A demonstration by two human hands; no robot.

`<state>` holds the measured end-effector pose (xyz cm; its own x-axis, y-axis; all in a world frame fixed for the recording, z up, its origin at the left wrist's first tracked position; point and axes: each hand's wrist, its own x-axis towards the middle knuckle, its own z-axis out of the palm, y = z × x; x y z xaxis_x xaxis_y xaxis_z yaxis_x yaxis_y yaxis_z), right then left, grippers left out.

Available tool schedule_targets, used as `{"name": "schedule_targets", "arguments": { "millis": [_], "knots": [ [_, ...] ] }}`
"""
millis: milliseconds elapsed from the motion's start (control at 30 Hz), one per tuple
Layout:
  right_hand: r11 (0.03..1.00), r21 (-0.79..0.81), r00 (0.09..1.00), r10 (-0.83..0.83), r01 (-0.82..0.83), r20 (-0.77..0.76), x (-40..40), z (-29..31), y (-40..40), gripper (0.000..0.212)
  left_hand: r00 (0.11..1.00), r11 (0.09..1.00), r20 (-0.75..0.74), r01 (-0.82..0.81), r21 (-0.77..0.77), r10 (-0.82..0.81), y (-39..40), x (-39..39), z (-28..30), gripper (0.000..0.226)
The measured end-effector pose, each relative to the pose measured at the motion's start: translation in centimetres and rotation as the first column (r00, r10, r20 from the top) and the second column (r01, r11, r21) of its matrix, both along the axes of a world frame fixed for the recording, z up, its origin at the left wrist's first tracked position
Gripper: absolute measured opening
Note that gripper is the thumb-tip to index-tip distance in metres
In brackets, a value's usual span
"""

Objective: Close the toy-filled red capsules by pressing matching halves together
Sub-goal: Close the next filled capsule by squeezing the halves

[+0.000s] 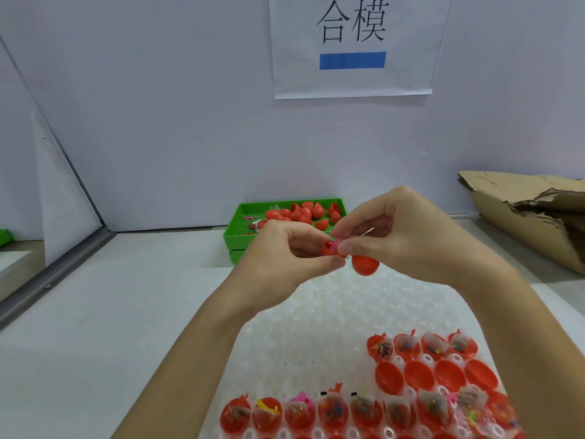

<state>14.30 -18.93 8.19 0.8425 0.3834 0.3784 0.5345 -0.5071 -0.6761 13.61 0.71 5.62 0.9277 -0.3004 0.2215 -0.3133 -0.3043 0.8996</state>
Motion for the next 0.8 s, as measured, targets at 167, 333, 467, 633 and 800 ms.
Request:
{"name": "schedule_targets", "arguments": {
  "millis": [167, 333, 467, 633, 800],
  "knots": [
    [0.999, -0.017, 0.999, -0.026, 0.027, 0.034, 0.05, -0.06, 0.16, 0.020, 1.000, 1.000, 0.003, 0.019, 0.008, -0.020, -0.04, -0.07, 0.04, 0.021],
    [0.998, -0.035, 0.996, -0.052, 0.054, 0.067, 0.06, 0.08, 0.19, 0.027, 0.999, 1.000, 0.035, 0.015, 0.017, -0.015, -0.26, -0.15, 0.02, 0.028],
    [0.996, -0.042, 0.993, -0.073, 0.078, 0.095, 0.09, 0.09, 0.22, 0.029, 0.998, 1.000, 0.062, 0.010, 0.010, -0.010, -0.39, -0.12, 0.06, 0.026],
    [0.998, 0.024, 0.993, -0.062, 0.060, 0.103, 0.17, -0.03, 0.33, 0.028, 0.997, 0.998, 0.070, -0.011, -0.065, 0.015, -0.35, -0.11, 0.15, 0.020],
    [0.994, 0.109, 0.993, -0.042, 0.030, 0.113, 0.23, 0.00, 0.35, 0.024, 0.998, 0.989, 0.062, -0.006, -0.149, 0.016, -0.28, -0.08, 0.30, 0.021]
  ]
}}
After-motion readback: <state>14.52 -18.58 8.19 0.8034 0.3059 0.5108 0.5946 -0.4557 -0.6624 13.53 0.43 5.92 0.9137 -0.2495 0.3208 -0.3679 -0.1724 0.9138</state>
